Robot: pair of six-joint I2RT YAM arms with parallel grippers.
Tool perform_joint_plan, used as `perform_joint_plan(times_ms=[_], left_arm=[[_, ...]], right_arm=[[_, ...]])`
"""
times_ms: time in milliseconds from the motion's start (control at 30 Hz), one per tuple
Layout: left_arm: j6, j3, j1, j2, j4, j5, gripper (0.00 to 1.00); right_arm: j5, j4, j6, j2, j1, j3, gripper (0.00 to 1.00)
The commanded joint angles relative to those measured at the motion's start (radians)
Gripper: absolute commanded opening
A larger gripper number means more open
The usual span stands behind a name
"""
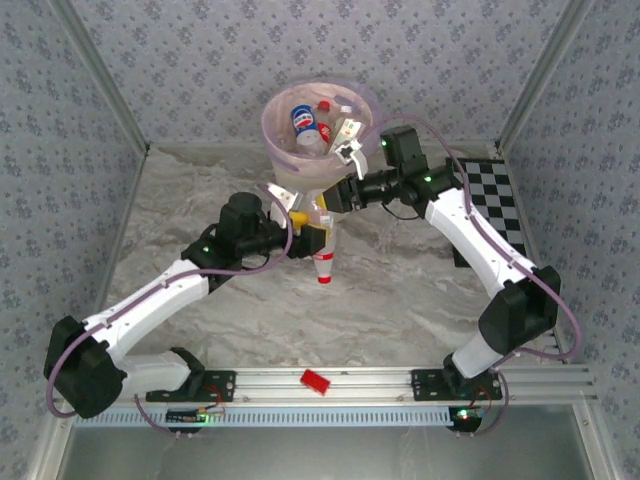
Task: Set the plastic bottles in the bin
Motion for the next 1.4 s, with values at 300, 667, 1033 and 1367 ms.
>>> perform_joint_plan(times_ms=[300,667,1033,1367], left_arm=[[-0.037,-0.083,0.041,-0.193,-0.112,-0.286,0.91],[-0.222,-0.225,0.146,-0.298,-0.114,-0.316,0.91],[-0.236,-0.220,0.160,-0.306,-0.155,-0.319,0.91],[-0.257,-0.230,0.162,-0.318,-0.167,-0.325,0.90]], right_arm=[[0.268,0.025,-0.027,-0.039,-0.078,0.327,0.36],[0.504,0.512,0.156,0.038,-0.166,0.395,0.21],[0.589,0.515,-0.047,0.413,-0.094,0.664,0.20],[0.671,0.224,-0.194,0.697,-0.038,0.917,0.20]])
